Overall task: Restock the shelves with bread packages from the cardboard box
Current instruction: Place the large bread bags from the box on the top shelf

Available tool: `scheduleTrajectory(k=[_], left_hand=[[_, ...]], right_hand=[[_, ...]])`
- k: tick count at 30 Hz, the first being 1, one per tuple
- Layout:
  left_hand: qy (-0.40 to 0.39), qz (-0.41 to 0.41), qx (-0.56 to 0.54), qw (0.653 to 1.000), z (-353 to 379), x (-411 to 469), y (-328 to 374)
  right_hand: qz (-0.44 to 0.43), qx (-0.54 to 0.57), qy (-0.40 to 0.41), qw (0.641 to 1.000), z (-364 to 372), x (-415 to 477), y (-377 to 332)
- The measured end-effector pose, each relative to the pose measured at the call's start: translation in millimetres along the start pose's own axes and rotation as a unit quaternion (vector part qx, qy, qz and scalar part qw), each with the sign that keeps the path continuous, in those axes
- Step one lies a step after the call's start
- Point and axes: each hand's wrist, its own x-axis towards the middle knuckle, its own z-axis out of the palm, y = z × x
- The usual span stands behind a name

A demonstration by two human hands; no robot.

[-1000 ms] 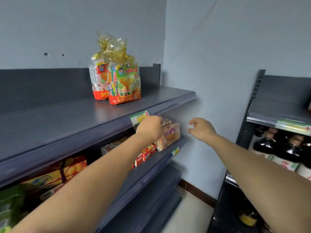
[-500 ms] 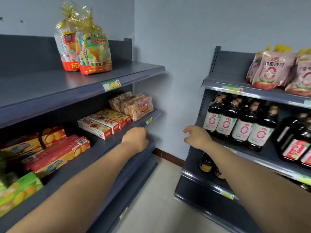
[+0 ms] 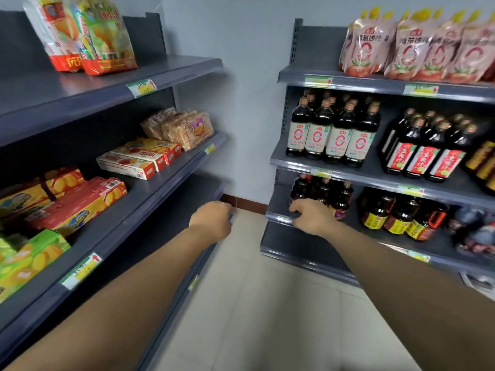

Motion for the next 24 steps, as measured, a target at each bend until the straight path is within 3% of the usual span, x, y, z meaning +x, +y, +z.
scheduleTrajectory(k=[13, 24], left_hand=[[-0.061, 0.085, -0.012, 0.994, 60.1, -114.9, 48.5], [-0.142, 0.116, -0.038, 0.982, 147.8, -179.0, 162.0]], right_hand=[[0.096, -0.019, -0.028, 0.995, 45.1, -169.0, 48.6], [0.181, 0.004, -0.061, 0.982, 70.0, -294.3, 167.7]])
